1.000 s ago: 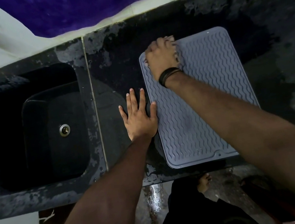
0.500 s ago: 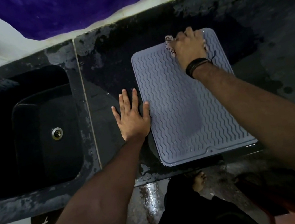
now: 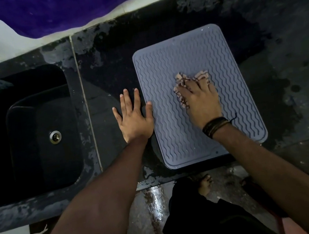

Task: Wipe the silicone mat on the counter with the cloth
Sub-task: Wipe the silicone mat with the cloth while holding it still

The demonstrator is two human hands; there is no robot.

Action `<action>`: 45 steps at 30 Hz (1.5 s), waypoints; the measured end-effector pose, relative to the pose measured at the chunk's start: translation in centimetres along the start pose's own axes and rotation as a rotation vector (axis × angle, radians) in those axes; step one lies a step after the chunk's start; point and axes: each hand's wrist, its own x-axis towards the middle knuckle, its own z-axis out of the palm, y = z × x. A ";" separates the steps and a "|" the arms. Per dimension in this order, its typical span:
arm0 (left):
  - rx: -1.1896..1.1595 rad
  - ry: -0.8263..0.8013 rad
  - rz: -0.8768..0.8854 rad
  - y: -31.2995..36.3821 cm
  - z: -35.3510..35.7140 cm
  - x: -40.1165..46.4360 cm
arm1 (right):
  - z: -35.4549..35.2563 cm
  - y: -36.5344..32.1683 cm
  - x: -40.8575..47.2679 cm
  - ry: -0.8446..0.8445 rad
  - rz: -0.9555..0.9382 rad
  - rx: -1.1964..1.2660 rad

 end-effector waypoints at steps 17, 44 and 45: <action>0.021 -0.022 -0.012 0.3 -0.5 -0.1 | 0.5 -0.5 -7.4 -0.079 -0.017 -0.024; -0.016 -0.029 0.000 0.5 -1.0 -0.4 | -0.6 -2.0 -13.9 -0.024 -0.004 0.107; -0.012 -0.032 0.002 0.5 -1.1 -0.5 | -0.8 -2.2 -12.7 -0.021 0.013 0.109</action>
